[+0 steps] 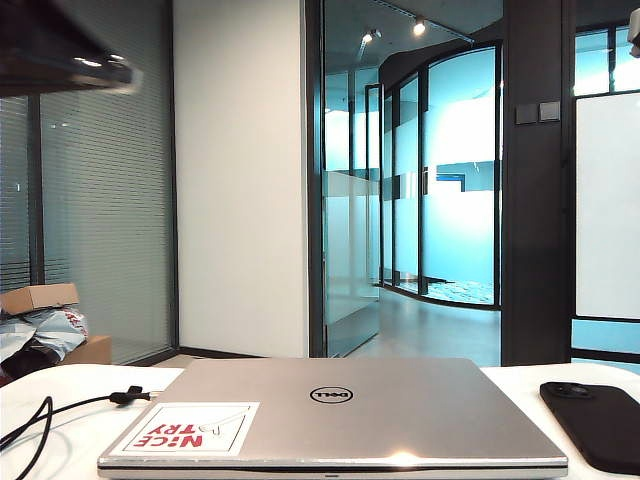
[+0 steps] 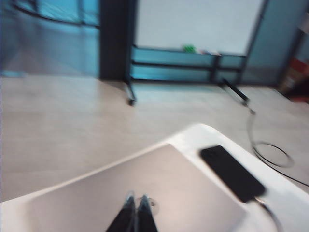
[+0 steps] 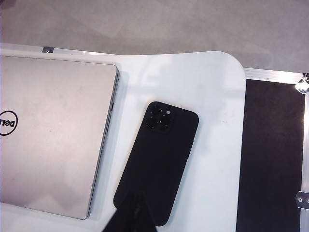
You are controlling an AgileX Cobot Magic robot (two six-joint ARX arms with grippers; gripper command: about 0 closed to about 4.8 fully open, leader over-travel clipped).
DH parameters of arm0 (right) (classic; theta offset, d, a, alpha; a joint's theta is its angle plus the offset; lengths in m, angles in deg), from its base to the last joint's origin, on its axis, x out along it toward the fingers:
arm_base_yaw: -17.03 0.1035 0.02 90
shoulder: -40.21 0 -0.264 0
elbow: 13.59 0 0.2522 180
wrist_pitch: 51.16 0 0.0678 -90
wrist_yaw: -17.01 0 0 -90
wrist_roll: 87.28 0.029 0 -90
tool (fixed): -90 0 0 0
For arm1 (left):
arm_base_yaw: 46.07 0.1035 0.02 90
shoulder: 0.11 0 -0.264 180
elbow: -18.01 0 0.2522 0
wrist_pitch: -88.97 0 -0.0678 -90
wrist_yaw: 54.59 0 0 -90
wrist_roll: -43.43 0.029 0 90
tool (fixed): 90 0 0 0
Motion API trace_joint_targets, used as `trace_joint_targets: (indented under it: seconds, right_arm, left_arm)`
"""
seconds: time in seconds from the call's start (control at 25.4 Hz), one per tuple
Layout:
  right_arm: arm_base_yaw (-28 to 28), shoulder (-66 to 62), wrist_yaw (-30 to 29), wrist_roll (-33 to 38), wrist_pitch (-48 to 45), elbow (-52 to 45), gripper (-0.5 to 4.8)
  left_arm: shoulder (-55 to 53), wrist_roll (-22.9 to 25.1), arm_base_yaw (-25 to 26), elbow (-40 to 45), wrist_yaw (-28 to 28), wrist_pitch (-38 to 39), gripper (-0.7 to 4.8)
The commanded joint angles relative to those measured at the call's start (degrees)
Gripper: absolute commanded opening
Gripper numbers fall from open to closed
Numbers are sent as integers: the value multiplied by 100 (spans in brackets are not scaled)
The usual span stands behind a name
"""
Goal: Pick up the charging cable and the phone, plug the charging cable into the charging port on the phone, and finally place them back on the table.
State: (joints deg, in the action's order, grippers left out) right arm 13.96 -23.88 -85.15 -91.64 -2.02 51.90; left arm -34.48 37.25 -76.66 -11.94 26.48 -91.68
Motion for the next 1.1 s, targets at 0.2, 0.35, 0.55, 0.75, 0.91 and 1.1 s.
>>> trace_joint_targets:
  seconds: [0.2, 0.35, 0.55, 0.75, 0.91, 1.1]
  right_arm:
    - [2, 24, -15, -17, -96, 20, -6]
    - [2, 24, -17, -17, -94, 20, -6]
    - [2, 24, -17, -17, -96, 20, -6]
    - [0, 24, -17, -17, -96, 22, -6]
    - [0, 24, -17, -17, -96, 22, -6]
    - [-2, 24, -17, -17, -96, 22, -6]
  left_arm:
    - [1515, 195, 1947, 732, -9, 398, -6]
    - [2267, 479, 2723, 1038, -7, 629, -6]
    - [3088, 533, 3012, 1502, -9, 691, -6]
    - [3403, 555, 3010, 1602, -4, 1176, -6]
    - [3403, 669, 3010, 1602, -4, 1176, -6]
    - [3403, 675, 3010, 1602, -7, 1174, -5]
